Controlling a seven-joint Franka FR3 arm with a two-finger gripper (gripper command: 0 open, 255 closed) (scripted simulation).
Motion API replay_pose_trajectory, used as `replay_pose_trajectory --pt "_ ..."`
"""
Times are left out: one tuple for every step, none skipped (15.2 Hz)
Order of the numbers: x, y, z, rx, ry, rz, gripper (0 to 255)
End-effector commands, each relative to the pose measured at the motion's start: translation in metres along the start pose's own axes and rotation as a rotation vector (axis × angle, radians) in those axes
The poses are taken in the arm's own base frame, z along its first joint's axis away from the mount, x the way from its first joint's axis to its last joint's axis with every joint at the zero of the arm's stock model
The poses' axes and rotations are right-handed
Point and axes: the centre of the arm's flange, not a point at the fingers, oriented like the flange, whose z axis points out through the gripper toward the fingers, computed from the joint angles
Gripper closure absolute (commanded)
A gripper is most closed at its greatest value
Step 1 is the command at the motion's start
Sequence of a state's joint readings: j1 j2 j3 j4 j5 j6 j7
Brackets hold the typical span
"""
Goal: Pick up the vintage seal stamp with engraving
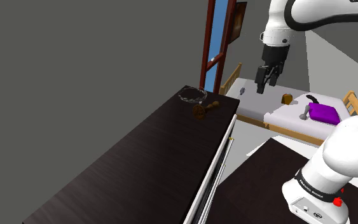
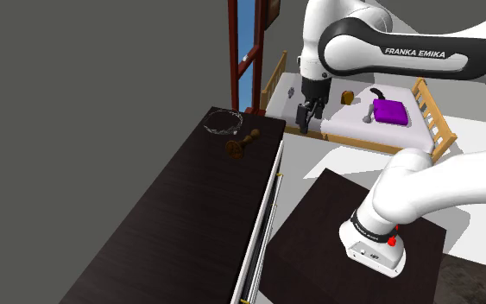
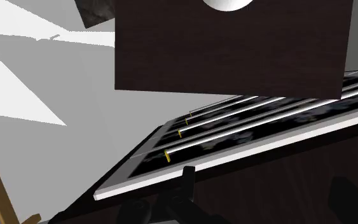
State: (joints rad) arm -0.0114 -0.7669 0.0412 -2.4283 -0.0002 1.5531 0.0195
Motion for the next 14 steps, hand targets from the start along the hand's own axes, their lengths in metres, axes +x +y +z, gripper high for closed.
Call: replay_pose_trajectory --pt "0.000 0.000 0.000 0.000 0.000 0.000 0" --pt "0.008 0.008 0.007 0.000 0.001 -0.031 0" --pt "0.016 0.015 0.014 0.000 0.002 -0.063 0" --pt "0.024 0.023 0.021 0.000 0.003 -0.094 0" --pt "0.033 0.030 0.028 0.000 0.004 -0.126 0" --pt "0.042 0.036 0.035 0.000 0.006 -0.157 0" --pt "0.051 0.043 0.042 0.000 0.007 -0.188 0" --pt "0.060 0.049 0.049 0.000 0.008 -0.220 0" --pt "0.069 0.055 0.056 0.000 0.009 -0.251 0" --pt "0.079 0.060 0.063 0.000 0.010 -0.283 0" --pt "0.089 0.066 0.069 -0.001 0.011 -0.314 0" --pt "0.099 0.071 0.076 -0.001 0.012 -0.345 0" --pt "0.109 0.075 0.083 -0.001 0.013 -0.377 0" --pt "0.119 0.080 0.090 -0.001 0.015 -0.408 0"
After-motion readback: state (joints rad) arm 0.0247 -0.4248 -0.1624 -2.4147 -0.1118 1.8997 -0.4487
